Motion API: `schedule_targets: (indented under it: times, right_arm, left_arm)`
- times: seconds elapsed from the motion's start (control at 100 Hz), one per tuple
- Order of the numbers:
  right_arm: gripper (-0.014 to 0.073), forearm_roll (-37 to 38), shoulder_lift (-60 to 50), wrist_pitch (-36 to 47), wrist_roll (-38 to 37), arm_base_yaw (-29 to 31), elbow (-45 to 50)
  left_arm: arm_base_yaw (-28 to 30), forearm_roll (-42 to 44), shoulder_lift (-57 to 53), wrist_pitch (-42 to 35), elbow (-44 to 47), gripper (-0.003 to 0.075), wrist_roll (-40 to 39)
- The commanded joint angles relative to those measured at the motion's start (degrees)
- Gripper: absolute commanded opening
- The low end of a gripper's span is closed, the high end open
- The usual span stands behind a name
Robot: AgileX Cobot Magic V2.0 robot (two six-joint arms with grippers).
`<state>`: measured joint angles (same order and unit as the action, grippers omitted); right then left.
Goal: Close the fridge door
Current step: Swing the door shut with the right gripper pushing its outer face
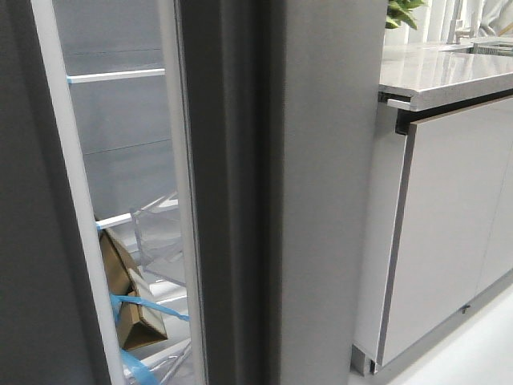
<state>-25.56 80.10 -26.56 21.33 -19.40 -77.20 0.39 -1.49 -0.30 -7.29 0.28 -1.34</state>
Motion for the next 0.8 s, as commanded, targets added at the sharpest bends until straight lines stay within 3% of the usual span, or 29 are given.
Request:
schedule_targets:
  times: [0.0, 0.43, 0.79]
  right_arm:
    - [-0.0046, -0.4, 0.2, 3.0, 2.5, -1.7, -3.9]
    - [-0.0046, -0.4, 10.2, 9.6, 3.4, -8.2, -15.3]
    - [-0.0046, -0.4, 21.5, 15.6, 3.4, -9.6, -29.1]
  left_arm:
    - [0.0, -0.2, -0.7, -4.2, 2.0, -0.0020, -0.1]
    - [0.0, -0.2, -0.7, -4.2, 2.0, -0.0020, -0.1]
    - [0.0, -0.2, -0.7, -4.2, 2.0, -0.0020, -0.1]
